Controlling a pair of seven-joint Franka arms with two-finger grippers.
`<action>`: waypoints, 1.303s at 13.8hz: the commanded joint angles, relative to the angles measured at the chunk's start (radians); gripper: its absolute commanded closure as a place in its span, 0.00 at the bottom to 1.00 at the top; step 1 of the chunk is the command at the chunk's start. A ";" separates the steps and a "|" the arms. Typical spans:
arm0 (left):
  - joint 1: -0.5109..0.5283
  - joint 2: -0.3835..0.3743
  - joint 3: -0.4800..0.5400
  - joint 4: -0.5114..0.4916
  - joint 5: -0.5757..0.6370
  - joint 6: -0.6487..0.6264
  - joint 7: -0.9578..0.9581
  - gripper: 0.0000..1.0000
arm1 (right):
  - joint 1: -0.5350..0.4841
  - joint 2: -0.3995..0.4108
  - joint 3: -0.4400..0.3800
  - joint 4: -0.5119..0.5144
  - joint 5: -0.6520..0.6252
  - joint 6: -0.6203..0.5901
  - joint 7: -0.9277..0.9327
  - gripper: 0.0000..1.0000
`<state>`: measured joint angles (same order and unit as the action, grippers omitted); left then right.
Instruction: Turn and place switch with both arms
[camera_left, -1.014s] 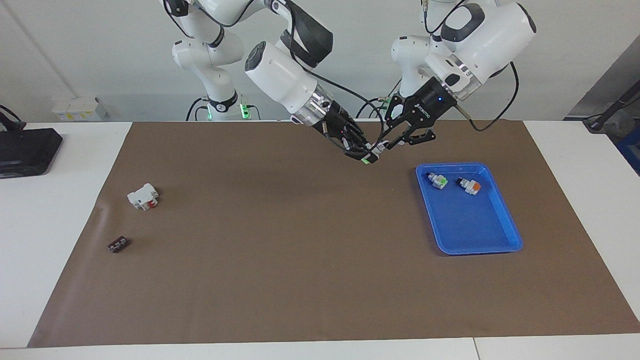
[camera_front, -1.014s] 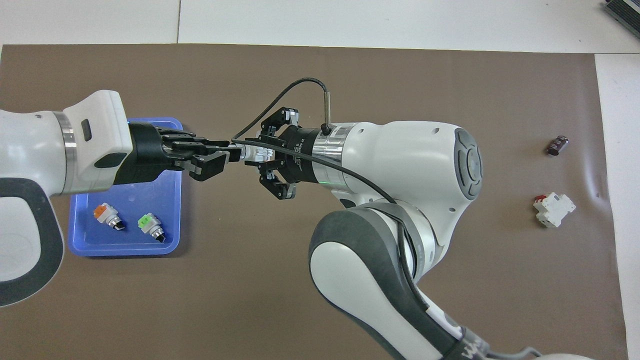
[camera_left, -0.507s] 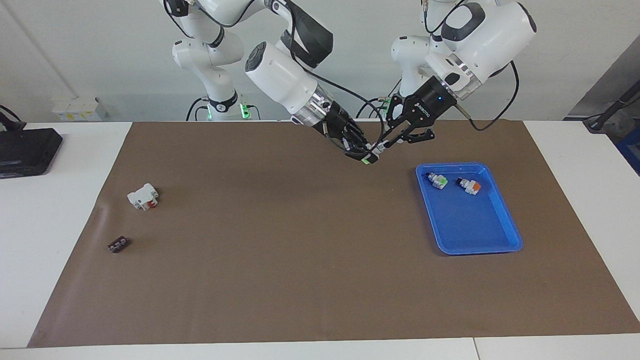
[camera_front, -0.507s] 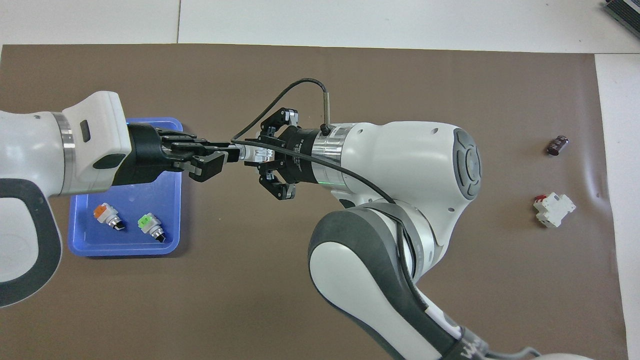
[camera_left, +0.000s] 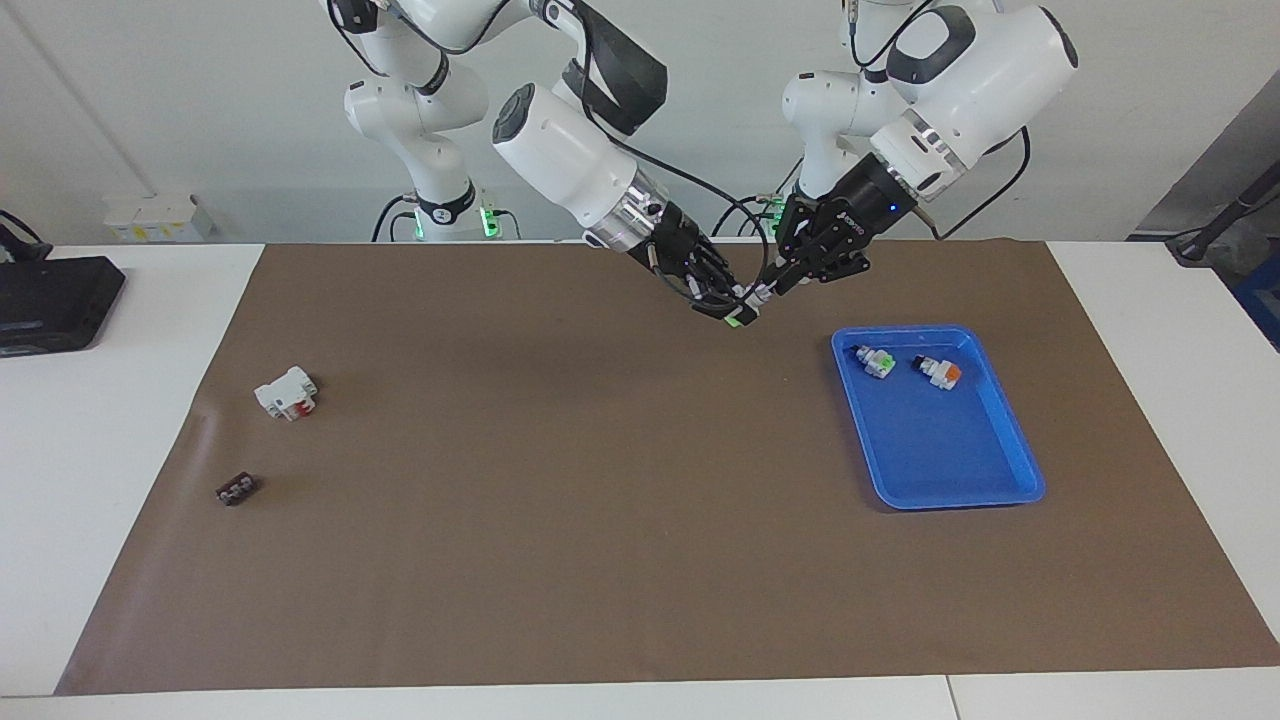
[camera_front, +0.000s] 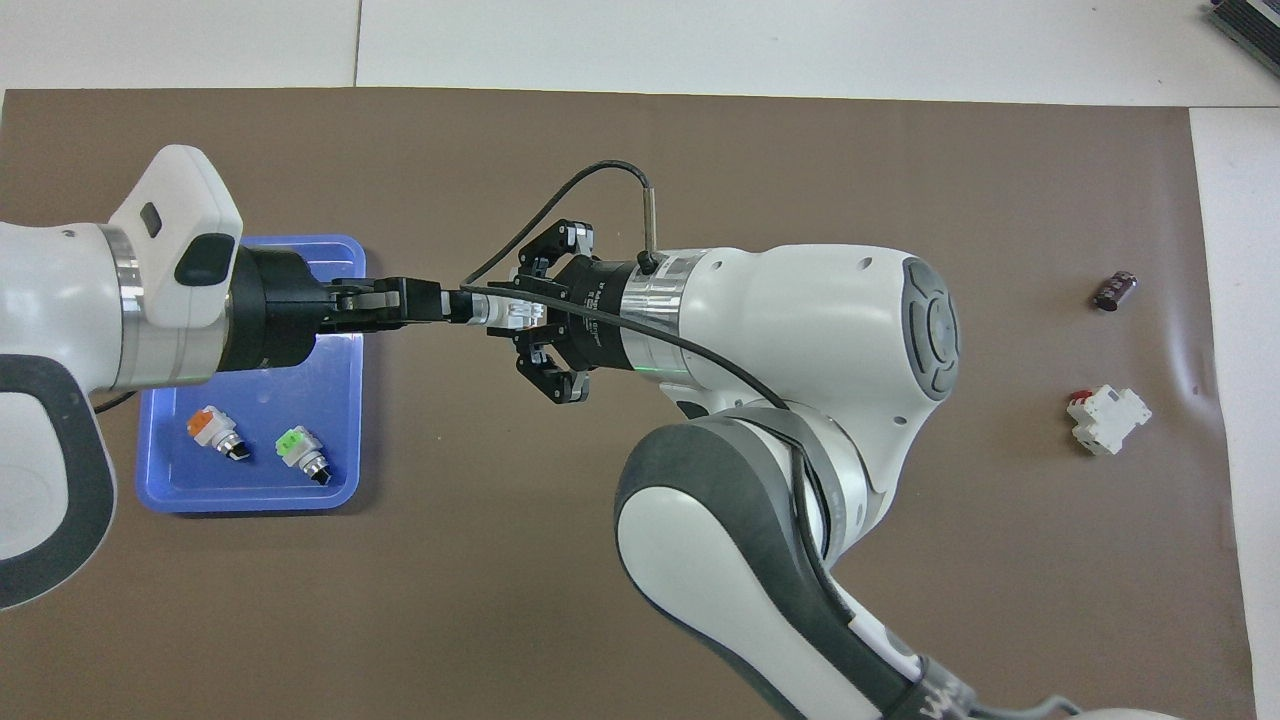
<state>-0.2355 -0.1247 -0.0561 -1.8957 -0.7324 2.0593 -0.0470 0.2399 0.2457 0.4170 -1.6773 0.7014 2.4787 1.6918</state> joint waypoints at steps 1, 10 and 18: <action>-0.011 -0.026 -0.002 -0.029 -0.007 -0.030 -0.155 1.00 | -0.007 -0.006 0.005 0.002 0.018 0.011 0.014 1.00; -0.028 -0.023 -0.021 -0.013 -0.007 -0.024 -0.829 1.00 | -0.007 -0.006 0.005 0.002 0.018 0.011 0.014 1.00; -0.031 -0.013 -0.031 0.007 -0.001 0.038 -1.301 1.00 | -0.007 -0.006 0.005 0.002 0.018 0.011 0.014 1.00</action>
<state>-0.2440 -0.1279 -0.0805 -1.8870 -0.7271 2.0860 -1.2936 0.2335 0.2357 0.4099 -1.6812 0.7014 2.4736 1.6918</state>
